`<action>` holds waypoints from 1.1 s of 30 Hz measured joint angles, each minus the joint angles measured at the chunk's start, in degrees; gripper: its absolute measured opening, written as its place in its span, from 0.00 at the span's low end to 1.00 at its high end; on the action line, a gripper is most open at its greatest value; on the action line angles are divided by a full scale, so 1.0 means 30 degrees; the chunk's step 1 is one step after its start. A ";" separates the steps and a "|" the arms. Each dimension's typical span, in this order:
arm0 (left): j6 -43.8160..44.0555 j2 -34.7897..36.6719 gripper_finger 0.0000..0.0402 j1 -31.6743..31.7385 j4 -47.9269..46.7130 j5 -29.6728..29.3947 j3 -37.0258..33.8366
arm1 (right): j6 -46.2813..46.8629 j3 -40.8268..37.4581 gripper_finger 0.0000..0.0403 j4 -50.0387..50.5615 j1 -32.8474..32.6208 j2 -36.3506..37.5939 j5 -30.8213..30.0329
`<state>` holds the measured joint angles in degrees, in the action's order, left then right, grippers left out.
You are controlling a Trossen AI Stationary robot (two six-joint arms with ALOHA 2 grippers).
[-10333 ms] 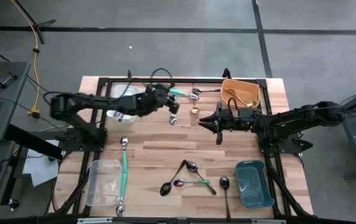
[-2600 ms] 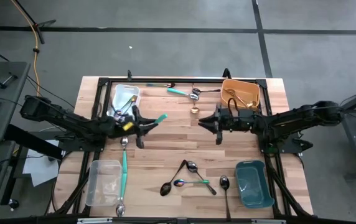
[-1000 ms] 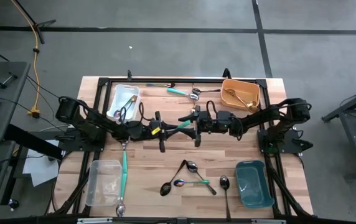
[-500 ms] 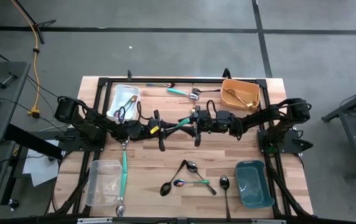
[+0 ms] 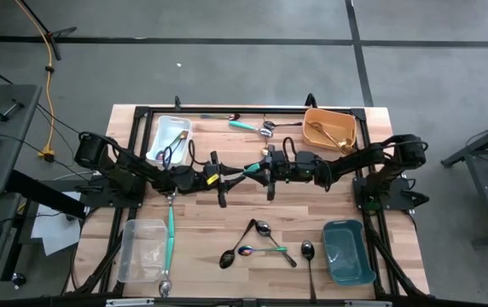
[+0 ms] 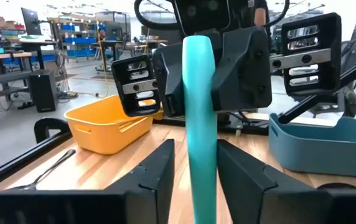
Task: Sort silverware by color (type)
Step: Put the green spoon into the blue bin
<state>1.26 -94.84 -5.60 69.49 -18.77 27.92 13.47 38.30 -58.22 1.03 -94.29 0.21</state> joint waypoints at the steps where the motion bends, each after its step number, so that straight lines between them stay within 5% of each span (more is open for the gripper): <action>1: 0.0000 0.0014 0.29 0.0006 -0.0171 -0.0044 0.0000 | -0.0063 0.0000 0.18 0.0347 0.0025 0.0112 0.0012; 6: 0.0007 0.1132 0.34 0.0006 -0.2071 -0.0108 -0.0007 | -0.1006 -0.0044 0.18 0.2709 0.0033 0.1422 -0.0194; 13: -0.0229 0.6137 0.35 -0.0014 -0.9013 0.0027 -0.0007 | -0.2475 -0.0070 0.18 0.8438 -0.0416 0.4197 -0.1868; 16: -0.0280 0.8402 0.34 -0.0046 -1.1622 0.1147 -0.0068 | -0.2653 -0.0073 0.18 1.1037 -0.0866 0.5334 -0.3461; 20: -0.0858 1.0728 0.34 -0.0394 -1.0901 0.3320 -0.1319 | -0.1916 0.0529 0.18 1.3948 -0.1348 0.6844 -0.3929; 26: -0.0942 1.3259 0.34 -0.0642 -1.0083 0.3110 -0.2856 | 0.2183 0.6121 0.18 2.6575 -0.3090 0.8080 -0.3702; 33: -0.0084 1.3980 0.34 -0.0642 -1.0204 0.3023 -0.3147 | 0.9860 1.3590 0.18 4.0293 -0.6542 0.6569 -0.2911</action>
<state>1.00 -52.90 -7.53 38.88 -9.70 18.48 43.05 79.08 62.66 -18.60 -74.58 -8.52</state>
